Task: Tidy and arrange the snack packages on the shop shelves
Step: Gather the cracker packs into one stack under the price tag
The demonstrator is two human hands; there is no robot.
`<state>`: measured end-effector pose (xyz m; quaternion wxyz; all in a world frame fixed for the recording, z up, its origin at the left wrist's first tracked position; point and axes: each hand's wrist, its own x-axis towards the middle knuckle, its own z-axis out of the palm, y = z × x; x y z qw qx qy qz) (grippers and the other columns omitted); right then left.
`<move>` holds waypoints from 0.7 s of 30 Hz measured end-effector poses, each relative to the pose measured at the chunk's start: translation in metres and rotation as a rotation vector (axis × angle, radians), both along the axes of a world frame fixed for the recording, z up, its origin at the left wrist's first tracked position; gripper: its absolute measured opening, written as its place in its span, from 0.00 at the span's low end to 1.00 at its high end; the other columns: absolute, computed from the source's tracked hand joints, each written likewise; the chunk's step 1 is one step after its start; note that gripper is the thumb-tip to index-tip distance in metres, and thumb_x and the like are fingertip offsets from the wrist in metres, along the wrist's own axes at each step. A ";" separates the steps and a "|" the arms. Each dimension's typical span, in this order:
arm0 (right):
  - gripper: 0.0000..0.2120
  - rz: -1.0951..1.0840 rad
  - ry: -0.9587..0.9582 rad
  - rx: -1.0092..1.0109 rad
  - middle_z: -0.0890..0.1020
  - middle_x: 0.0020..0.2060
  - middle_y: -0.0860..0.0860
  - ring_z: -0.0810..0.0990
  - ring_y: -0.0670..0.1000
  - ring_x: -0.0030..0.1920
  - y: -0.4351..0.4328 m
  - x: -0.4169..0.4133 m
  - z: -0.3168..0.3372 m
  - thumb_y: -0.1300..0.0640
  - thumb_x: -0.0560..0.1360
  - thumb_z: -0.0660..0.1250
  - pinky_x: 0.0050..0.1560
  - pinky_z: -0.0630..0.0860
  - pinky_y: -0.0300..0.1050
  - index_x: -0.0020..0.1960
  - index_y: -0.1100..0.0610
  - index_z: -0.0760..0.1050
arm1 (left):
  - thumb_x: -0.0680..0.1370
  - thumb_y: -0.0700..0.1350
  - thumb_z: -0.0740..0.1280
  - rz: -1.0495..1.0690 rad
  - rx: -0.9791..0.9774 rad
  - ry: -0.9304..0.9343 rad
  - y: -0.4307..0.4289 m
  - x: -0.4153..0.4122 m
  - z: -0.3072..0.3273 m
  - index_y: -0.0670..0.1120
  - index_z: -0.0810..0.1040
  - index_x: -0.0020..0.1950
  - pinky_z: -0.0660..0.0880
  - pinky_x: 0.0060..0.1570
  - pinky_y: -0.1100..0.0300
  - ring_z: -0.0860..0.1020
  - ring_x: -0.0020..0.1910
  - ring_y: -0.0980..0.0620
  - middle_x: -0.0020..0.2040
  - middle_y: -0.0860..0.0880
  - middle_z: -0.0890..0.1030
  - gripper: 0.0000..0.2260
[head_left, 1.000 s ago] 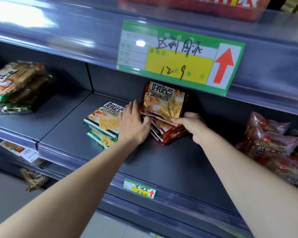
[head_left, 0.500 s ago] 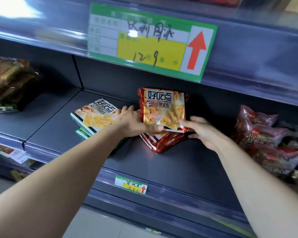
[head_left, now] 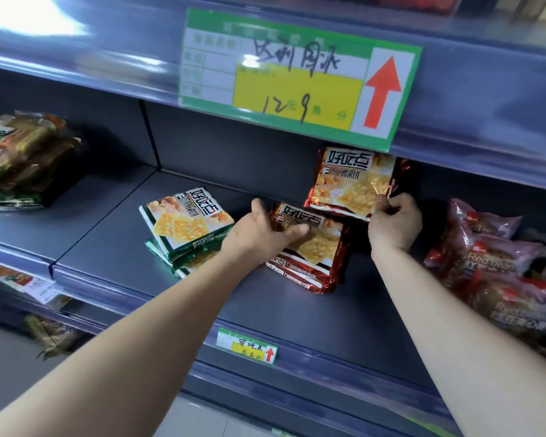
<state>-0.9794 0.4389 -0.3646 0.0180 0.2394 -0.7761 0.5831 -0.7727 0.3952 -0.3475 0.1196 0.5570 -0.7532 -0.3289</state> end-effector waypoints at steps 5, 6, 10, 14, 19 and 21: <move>0.05 0.012 0.152 0.073 0.78 0.50 0.62 0.75 0.53 0.44 -0.006 -0.001 -0.003 0.68 0.75 0.62 0.43 0.63 0.32 0.47 0.66 0.76 | 0.62 0.58 0.80 0.038 0.215 0.107 -0.005 -0.003 -0.016 0.44 0.72 0.60 0.74 0.55 0.57 0.77 0.56 0.50 0.56 0.51 0.79 0.34; 0.05 0.010 0.152 0.083 0.78 0.51 0.62 0.75 0.54 0.45 -0.006 0.000 -0.008 0.68 0.74 0.62 0.45 0.65 0.35 0.47 0.66 0.76 | 0.62 0.55 0.81 0.026 0.251 0.120 -0.005 0.000 -0.016 0.46 0.75 0.54 0.75 0.50 0.58 0.78 0.52 0.52 0.53 0.52 0.80 0.28; 0.03 0.059 0.028 0.185 0.80 0.50 0.61 0.78 0.60 0.50 -0.005 0.000 -0.034 0.64 0.75 0.64 0.50 0.71 0.47 0.46 0.64 0.76 | 0.67 0.48 0.79 -0.144 0.439 -0.029 0.001 0.010 -0.002 0.45 0.78 0.59 0.75 0.44 0.59 0.78 0.54 0.49 0.53 0.49 0.81 0.23; 0.05 0.196 -0.121 0.430 0.82 0.49 0.55 0.80 0.56 0.47 -0.004 -0.006 -0.047 0.59 0.72 0.72 0.45 0.73 0.44 0.46 0.56 0.77 | 0.65 0.48 0.80 -0.171 0.491 -0.057 0.002 0.014 0.000 0.45 0.73 0.64 0.76 0.54 0.53 0.76 0.60 0.47 0.59 0.50 0.79 0.30; 0.07 0.217 -0.117 0.463 0.80 0.50 0.55 0.79 0.56 0.49 -0.008 -0.004 -0.042 0.59 0.75 0.69 0.44 0.70 0.41 0.51 0.59 0.77 | 0.43 0.56 0.81 -0.139 0.499 0.011 -0.001 0.014 -0.012 0.47 0.69 0.66 0.73 0.63 0.46 0.77 0.60 0.48 0.60 0.51 0.79 0.52; 0.06 0.214 -0.065 0.441 0.80 0.49 0.55 0.79 0.57 0.51 -0.012 -0.003 -0.041 0.60 0.76 0.67 0.44 0.70 0.42 0.51 0.60 0.75 | 0.47 0.53 0.82 -0.126 0.510 0.034 0.003 0.016 -0.011 0.48 0.69 0.65 0.72 0.63 0.46 0.76 0.60 0.48 0.59 0.51 0.79 0.48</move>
